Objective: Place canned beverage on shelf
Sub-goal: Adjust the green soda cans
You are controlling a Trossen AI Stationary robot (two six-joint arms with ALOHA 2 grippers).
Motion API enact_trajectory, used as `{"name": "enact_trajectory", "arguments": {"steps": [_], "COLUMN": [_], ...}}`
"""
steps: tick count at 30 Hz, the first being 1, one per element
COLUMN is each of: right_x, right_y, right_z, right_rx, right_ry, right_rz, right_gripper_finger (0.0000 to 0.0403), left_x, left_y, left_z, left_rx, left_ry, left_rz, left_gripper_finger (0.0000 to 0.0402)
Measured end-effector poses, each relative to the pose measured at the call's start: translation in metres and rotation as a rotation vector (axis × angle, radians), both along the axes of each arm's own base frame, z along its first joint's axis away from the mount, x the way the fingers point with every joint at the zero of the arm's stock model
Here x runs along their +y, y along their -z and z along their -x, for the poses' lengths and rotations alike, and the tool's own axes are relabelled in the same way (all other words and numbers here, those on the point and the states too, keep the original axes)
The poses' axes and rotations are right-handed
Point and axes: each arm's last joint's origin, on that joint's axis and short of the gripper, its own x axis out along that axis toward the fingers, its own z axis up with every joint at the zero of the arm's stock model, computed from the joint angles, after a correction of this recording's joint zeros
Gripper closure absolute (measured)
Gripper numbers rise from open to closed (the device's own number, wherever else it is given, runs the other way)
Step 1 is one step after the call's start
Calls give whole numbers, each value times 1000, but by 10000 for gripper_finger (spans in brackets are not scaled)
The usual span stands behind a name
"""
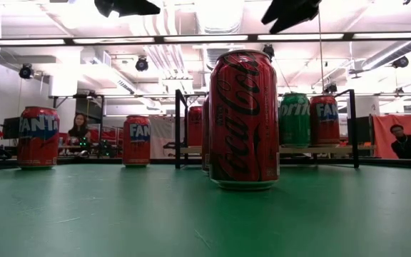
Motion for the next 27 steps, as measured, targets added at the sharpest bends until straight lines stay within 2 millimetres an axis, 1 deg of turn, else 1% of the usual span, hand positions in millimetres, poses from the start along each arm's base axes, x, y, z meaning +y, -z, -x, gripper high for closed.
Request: {"name": "enact_trajectory", "arguments": {"steps": [2, 6, 10, 13, 17, 24, 27], "right_x": [7, 18, 21, 21, 21, 21, 21], "right_y": [7, 27, 46, 56, 61, 62, 67], "right_z": [-4, -11, -14, -14, -13, -13, -12], "right_rx": [-54, -156, -240, -255, -267, -278, -285], "right_ry": [-9, -5, 13, 26, 36, 37, 55], "right_rz": [10, 38, 42, 19, 0, -4, -42], "right_gripper_finger": [24, 24, 24, 24, 24, 24, 24], "left_x": [-1, -3, -3, -3, -3, -3, -3], "left_y": [0, 0, 0, 0, 0, 2, 4], "left_z": [0, -1, -1, -1, -1, -2, -3], "left_rx": [0, 1, -7, -13, -20, -23, -8], "left_ry": [32, 95, 100, 98, 97, 93, 91], "left_rz": [5, 13, 32, 45, 62, 87, 91], "left_gripper_finger": [28, 28, 28, 28, 28, 28, 28]}}
